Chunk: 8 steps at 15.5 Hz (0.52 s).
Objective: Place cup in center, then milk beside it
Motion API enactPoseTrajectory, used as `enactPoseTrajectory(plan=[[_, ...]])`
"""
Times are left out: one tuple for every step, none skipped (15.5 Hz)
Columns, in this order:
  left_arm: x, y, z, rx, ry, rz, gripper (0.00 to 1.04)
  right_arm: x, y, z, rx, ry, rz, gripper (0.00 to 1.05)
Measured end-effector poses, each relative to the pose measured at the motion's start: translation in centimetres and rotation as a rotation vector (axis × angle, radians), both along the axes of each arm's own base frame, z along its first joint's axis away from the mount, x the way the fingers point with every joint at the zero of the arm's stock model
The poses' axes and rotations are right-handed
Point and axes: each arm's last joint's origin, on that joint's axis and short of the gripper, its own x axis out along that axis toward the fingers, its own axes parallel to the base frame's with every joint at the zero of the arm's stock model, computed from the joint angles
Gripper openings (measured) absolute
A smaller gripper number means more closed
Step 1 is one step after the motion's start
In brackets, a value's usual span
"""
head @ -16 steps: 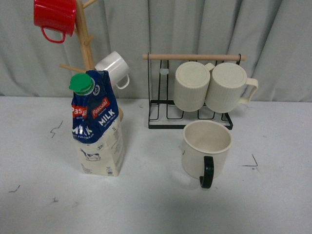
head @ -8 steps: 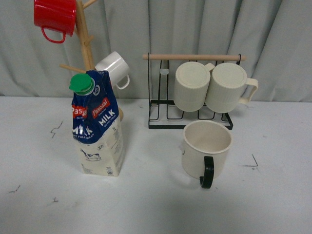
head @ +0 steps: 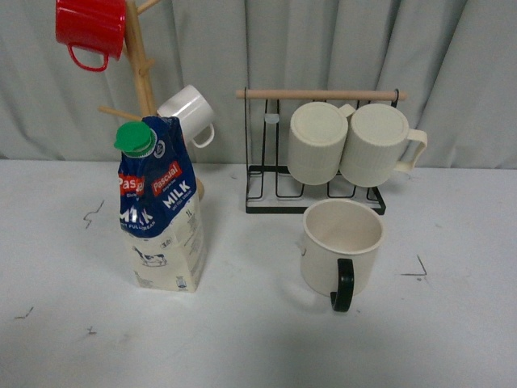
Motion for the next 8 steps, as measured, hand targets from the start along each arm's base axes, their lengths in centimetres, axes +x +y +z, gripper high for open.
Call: enactPoseTrajectory(plan=[[0.0,0.0,0.0,0.0,0.0,0.0,0.98,0.0,0.0,0.1,0.0,-0.007,0.0,0.18],[0.0,0.0,0.0,0.0,0.0,0.0,0.98,0.0,0.0,0.0,0.0,-0.005,0.001,0.31],[0.0,0.0,0.0,0.0,0.0,0.0,0.98,0.0,0.0,0.0,0.0,-0.005,0.0,0.44],[0.0,0.0,0.0,0.0,0.0,0.0,0.98,0.0,0.0,0.0,0.0,-0.005,0.0,0.55],[0.0,0.0,-0.1,-0.017,0.068,0.022,0.98,0.0,0.0,0.0,0.0,-0.005,0.001,0.68],[0.4,-0.5,0.4,-0.058,0.283,0.091,0.98,0.0,0.0,0.0,0.0,-0.005,-0.002,0.8],[1.6,-1.1,2.0,-0.091,0.289,0.093,0.98,0.0,0.0,0.0,-0.002,-0.005,0.002,0.91],[3.2,-1.9,4.5,-0.121,0.223,0.061,0.98,0.0,0.0,0.0,-0.001,-0.005,0.0,1.0]])
